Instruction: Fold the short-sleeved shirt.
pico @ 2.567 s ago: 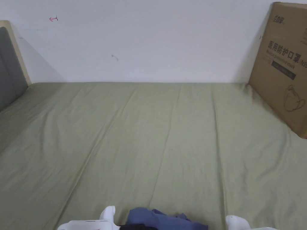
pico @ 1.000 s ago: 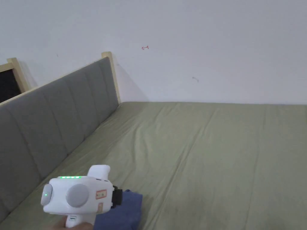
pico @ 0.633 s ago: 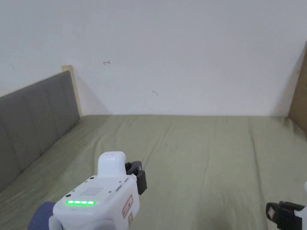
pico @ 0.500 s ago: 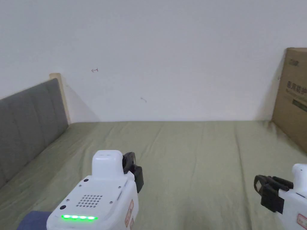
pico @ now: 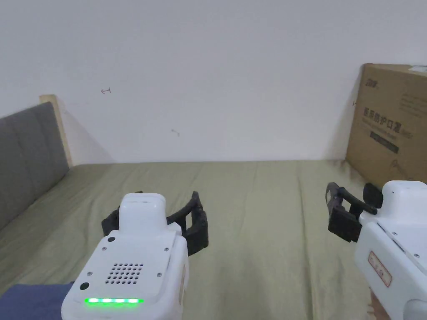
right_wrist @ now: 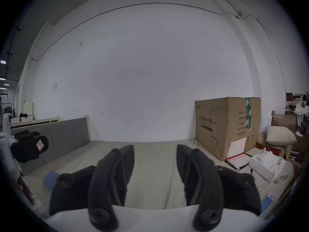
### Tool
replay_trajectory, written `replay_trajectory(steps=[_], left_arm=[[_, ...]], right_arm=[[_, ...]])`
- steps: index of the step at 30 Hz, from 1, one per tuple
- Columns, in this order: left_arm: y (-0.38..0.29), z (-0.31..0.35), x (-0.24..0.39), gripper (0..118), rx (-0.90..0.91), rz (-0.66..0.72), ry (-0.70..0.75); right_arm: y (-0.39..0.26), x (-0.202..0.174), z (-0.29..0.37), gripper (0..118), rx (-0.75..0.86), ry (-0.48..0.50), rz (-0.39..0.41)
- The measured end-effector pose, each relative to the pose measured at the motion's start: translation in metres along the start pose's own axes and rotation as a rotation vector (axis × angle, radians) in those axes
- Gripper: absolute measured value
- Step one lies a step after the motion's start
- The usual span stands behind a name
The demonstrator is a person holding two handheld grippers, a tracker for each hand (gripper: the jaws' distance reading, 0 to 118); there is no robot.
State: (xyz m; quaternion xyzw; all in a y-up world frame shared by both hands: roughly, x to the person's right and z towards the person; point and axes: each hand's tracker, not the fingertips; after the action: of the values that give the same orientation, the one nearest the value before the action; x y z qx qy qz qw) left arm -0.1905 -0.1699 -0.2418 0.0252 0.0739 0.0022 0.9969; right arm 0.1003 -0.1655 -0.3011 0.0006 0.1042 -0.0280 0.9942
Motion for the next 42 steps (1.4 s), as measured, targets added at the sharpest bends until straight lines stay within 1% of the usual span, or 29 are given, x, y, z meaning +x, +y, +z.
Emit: replay_trajectory(steps=[1,2,3,4,5,7,9,12,14,23,28,31,34,38,42], left_arm=[[0.0,-0.003,0.0,106,-0.017,0.006,0.005],[0.0,-0.005,-0.001,118,-0.025,0.006,0.008],[-0.001,-0.004,-0.002,118,-0.024,0.002,0.004],[0.001,-0.005,-0.002,118,-0.013,0.0,0.001],[0.001,-0.005,-0.001,118,-0.014,-0.007,0.0],[0.004,-0.007,0.001,118,-0.021,-0.043,0.029],[0.002,-0.006,0.002,118,-0.02,-0.05,0.033],[0.004,-0.006,-0.003,118,-0.034,-0.01,-0.003],[0.004,-0.006,-0.004,118,-0.042,0.012,-0.002],[0.006,-0.006,-0.006,118,-0.06,0.037,-0.026],[0.007,-0.009,-0.002,118,-0.086,0.052,0.025],[0.008,-0.006,-0.006,118,-0.065,0.082,-0.03],[0.011,-0.006,-0.001,118,-0.078,0.067,0.011],[0.011,-0.005,0.0,118,-0.083,0.068,0.0],[0.01,-0.005,0.001,118,-0.087,0.071,0.049]], right_arm=[[-0.001,0.001,0.0,67,-0.005,-0.007,0.003],[-0.001,0.001,-0.001,86,-0.008,-0.015,0.006],[-0.003,0.002,-0.001,101,-0.011,-0.032,0.009],[-0.004,0.003,0.0,112,-0.012,-0.035,0.007],[-0.005,0.006,0.002,117,-0.008,-0.033,0.0],[-0.006,0.009,0.006,117,0.017,-0.029,-0.01],[-0.007,0.008,0.006,118,0.022,-0.042,0.004],[-0.007,0.009,0.007,118,0.014,-0.034,0.011],[-0.007,0.01,0.006,118,0.003,-0.025,0.012],[-0.008,0.005,0.005,118,-0.025,-0.003,0.016],[-0.008,0.003,0.006,118,-0.022,0.0,0.025],[-0.008,0.002,0.007,118,-0.026,0.001,0.039],[-0.009,0.003,0.006,118,-0.036,0.006,0.032],[-0.012,0.001,0.004,118,-0.053,0.013,0.014],[-0.014,0.0,0.004,118,-0.065,0.023,0.013]])
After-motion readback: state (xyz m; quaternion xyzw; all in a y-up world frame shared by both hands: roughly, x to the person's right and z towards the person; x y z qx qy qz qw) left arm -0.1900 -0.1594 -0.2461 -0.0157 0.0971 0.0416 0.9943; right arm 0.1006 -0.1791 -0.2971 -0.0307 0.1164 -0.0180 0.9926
